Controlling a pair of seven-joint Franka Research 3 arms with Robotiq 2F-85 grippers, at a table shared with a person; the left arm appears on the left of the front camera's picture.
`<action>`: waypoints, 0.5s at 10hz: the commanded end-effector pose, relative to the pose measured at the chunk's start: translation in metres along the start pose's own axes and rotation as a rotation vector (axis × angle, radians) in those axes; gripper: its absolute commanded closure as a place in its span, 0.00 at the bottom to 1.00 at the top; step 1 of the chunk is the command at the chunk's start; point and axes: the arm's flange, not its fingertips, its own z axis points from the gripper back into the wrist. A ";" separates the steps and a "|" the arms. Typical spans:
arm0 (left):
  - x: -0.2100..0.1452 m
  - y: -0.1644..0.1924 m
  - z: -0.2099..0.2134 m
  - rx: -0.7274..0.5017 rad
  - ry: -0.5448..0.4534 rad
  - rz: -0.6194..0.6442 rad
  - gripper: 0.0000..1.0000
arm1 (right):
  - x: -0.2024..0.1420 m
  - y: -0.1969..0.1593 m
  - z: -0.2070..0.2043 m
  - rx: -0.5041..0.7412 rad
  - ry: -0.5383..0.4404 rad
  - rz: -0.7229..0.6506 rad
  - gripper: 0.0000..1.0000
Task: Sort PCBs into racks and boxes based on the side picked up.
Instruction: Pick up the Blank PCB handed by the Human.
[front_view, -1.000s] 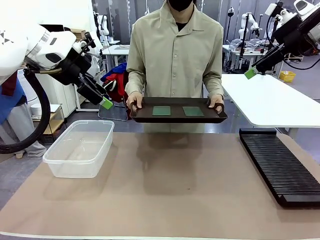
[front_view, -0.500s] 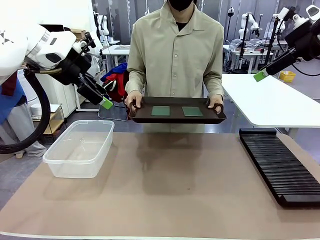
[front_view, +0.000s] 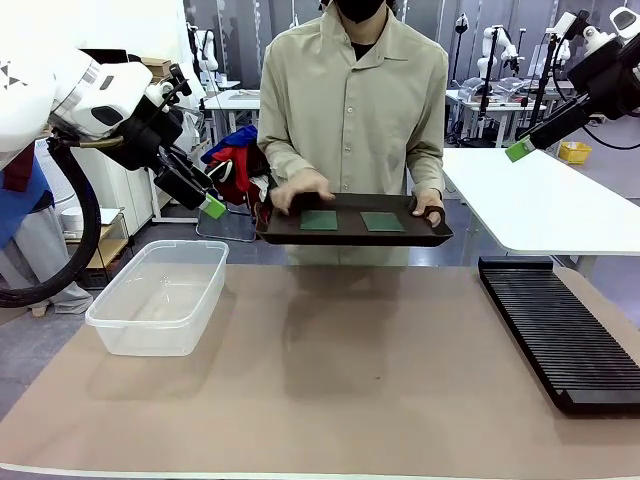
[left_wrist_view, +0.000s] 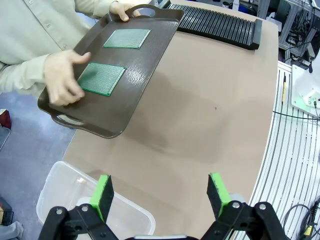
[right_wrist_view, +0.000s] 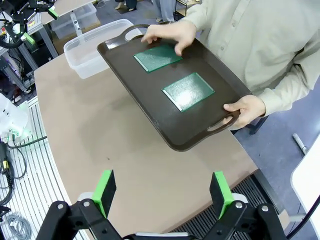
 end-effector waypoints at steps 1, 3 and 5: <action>0.000 0.000 0.000 -0.014 0.000 0.007 0.00 | 0.000 -0.001 -0.001 0.000 -0.007 0.000 0.00; 0.000 0.000 0.000 -0.014 0.000 0.007 0.00 | 0.000 -0.001 -0.001 0.000 -0.007 0.000 0.00; 0.000 0.000 0.000 -0.014 0.000 0.007 0.00 | 0.000 -0.001 -0.001 0.000 -0.007 0.000 0.00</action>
